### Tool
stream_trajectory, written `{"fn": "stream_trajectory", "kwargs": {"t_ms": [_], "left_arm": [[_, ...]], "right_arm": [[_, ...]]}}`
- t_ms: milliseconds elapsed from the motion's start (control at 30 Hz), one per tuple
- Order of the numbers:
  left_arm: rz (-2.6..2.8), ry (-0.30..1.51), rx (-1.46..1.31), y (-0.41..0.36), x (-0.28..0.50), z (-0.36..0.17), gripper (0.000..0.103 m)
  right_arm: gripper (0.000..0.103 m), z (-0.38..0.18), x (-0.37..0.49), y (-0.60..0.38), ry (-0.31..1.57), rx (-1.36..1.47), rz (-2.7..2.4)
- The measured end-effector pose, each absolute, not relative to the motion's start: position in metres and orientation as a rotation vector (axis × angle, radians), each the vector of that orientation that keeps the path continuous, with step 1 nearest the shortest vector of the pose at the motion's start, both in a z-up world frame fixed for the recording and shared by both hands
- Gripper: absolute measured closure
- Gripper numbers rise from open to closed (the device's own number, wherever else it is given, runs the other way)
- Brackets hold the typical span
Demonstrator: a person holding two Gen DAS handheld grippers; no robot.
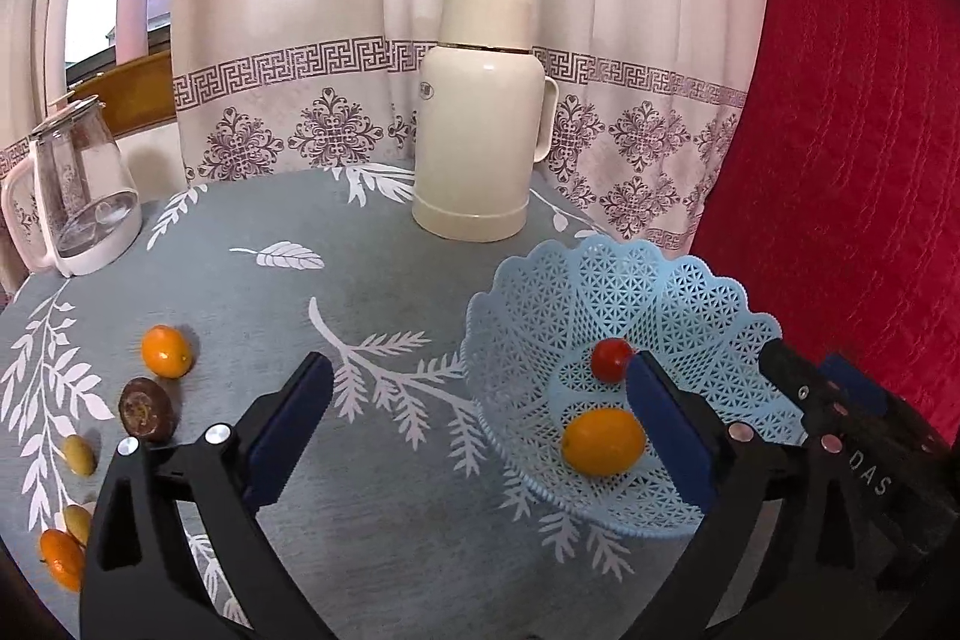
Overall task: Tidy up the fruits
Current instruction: 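Lower the red tomato into the blue basket and open the left gripper, then withdraw both grippers from the basket back over the fruits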
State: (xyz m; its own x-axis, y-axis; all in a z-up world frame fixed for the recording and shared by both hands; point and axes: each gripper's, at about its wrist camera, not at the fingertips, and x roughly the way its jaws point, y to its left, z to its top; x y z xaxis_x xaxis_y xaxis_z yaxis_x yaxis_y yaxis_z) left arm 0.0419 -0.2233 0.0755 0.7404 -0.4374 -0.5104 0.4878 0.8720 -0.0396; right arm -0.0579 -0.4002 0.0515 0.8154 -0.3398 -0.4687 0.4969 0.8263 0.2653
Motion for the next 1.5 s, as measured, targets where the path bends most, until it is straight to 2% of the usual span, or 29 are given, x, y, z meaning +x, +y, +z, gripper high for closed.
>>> {"fn": "stream_trajectory", "kwargs": {"t_ms": [133, 267, 867, 1500], "left_arm": [[-0.478, 0.525, 0.110, -0.218, 0.039, 0.075, 0.003], [-0.445, 0.527, 0.096, -0.208, 0.038, 0.076, 0.003], [-0.261, 0.535, 0.043, -0.136, 0.024, 0.078, 0.003], [-0.053, 0.573, -0.011, -0.024, 0.014, 0.067, 0.003]], "right_arm": [[0.023, 0.053, -0.059, -0.401, 0.413, 0.395, -0.462], [0.018, 0.054, -0.060, -0.401, 0.405, 0.397, -0.463], [0.017, 0.073, -0.068, -0.351, 0.388, 0.376, -0.304], [0.016, 0.055, -0.062, -0.274, 0.490, 0.291, -0.120]]}}
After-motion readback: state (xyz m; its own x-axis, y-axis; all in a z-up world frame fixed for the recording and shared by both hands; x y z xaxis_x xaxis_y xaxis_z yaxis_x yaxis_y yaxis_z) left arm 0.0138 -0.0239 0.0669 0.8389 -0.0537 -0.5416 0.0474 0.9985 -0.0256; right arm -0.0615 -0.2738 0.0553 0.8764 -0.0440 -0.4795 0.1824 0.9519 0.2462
